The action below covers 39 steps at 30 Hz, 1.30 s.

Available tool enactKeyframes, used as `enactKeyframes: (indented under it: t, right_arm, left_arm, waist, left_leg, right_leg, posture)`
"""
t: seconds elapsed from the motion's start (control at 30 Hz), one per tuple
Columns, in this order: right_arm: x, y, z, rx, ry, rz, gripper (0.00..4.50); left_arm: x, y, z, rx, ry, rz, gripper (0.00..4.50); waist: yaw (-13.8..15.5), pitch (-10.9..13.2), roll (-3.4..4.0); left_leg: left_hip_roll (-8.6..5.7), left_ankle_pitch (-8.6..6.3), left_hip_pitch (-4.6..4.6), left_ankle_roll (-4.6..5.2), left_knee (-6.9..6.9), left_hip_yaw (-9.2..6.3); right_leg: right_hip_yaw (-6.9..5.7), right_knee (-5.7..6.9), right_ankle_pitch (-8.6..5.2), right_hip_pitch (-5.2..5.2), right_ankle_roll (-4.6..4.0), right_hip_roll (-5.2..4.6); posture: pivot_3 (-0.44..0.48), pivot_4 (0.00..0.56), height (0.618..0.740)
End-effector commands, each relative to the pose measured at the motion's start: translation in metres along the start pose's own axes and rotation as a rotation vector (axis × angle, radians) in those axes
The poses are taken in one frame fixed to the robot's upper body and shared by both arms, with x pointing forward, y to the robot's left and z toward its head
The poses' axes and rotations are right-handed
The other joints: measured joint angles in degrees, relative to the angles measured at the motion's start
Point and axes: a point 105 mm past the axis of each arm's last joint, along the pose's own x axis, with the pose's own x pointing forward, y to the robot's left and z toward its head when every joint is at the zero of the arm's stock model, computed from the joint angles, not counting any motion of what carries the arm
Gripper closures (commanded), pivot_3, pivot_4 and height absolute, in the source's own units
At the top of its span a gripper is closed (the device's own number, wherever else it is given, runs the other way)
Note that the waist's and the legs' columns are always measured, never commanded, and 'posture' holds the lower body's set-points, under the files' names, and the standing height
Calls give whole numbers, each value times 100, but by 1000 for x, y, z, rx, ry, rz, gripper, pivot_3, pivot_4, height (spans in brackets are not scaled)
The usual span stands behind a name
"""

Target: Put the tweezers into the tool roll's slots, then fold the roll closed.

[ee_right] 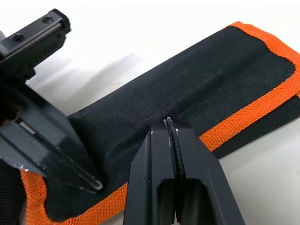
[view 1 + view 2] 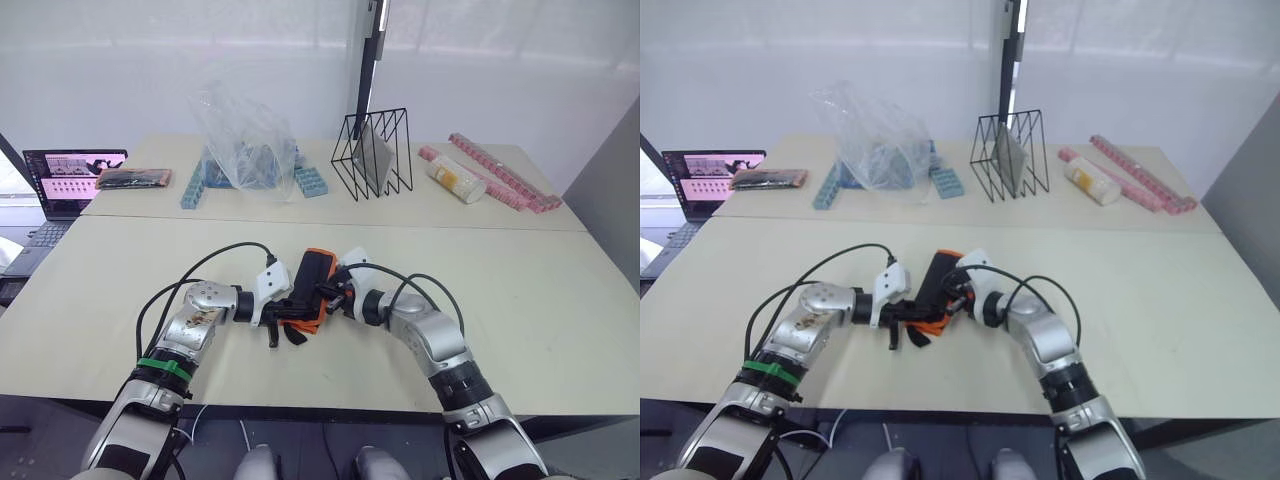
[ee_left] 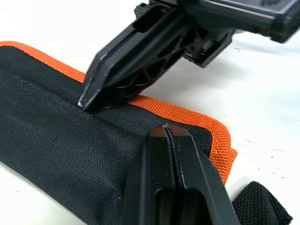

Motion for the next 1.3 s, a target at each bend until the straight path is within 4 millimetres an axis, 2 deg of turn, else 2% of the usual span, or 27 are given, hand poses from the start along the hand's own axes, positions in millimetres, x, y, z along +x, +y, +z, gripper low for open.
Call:
enactKeyframes:
  t: [0.03, 0.27, 0.57, 0.67, 0.87, 1.13, 1.17, 1.23, 1.3]
  right_arm:
    - [-2, -31, -42, 66, 147, -131, 4500]
    - [9, -45, -41, 88, 159, -186, 4500]
    - [18, -63, -36, 104, 157, -252, 4500]
    - [21, -61, -32, 99, 133, -233, 4500]
    - [22, -45, -15, 48, 35, -143, 4500]
    - [19, -36, -9, 44, 5, -152, 4500]
    - [19, -34, -8, 44, -3, -144, 4500]
    - [19, -28, -4, 34, -16, -124, 4500]
    - [17, -23, 2, 20, -41, -103, 4500]
  left_arm:
    - [-1, -11, -22, -52, 80, -36, 4472]
    - [-5, -13, -23, -55, 86, -34, 4472]
    - [-8, -16, -25, -55, 94, -31, 4472]
    - [-9, -15, -25, -55, 96, -27, 4472]
    - [-10, -14, -25, -51, 97, -10, 4472]
    - [-11, -13, -24, -51, 95, -8, 4472]
    - [-10, -13, -24, -50, 95, -9, 4472]
    - [-10, -13, -23, -49, 93, -10, 4472]
    - [-12, -12, -21, -44, 86, -3, 4472]
  waist:
    - [-19, -3, 1]
    - [-116, -10, 7]
    - [-113, -11, 11]
    - [-111, -11, 12]
    - [-113, -9, 15]
    - [-67, -16, 9]
    - [-32, -19, 4]
    - [1, -39, 6]
    - [-1, -38, 7]
  left_leg:
    - [1, 0, 8, 0, -1, -1]
    - [8, 0, 74, 0, -13, -18]
    - [6, -1, 62, -1, -20, -25]
    - [4, -1, 61, -1, -21, -27]
    - [1, -1, 47, -1, -26, -32]
    - [-4, -1, 34, -2, -53, -41]
    - [47, -10, 49, -17, -55, 59]
    - [92, -20, 33, -23, -71, 216]
    - [70, -15, 9, -16, -69, 181]
  right_leg:
    - [5, 0, 0, 5, 0, 4]
    - [5, -28, -2, 80, 0, 20]
    - [12, -42, 0, 81, -2, 21]
    - [12, -44, -1, 82, -2, 21]
    - [14, -50, -1, 75, -2, 21]
    - [20, -54, 0, 53, -4, 22]
    - [56, -44, 3, -40, -12, 24]
    - [158, -30, 25, -97, -35, 53]
    - [164, -33, 27, -103, -17, 57]
  posture:
    - [0, 150, 689]
    - [0, 150, 689]
    - [0, 150, 689]
    - [0, 150, 689]
    - [0, 150, 689]
    - [0, 150, 687]
    - [0, 150, 686]
    - [0, 150, 686]
    - [0, 150, 686]
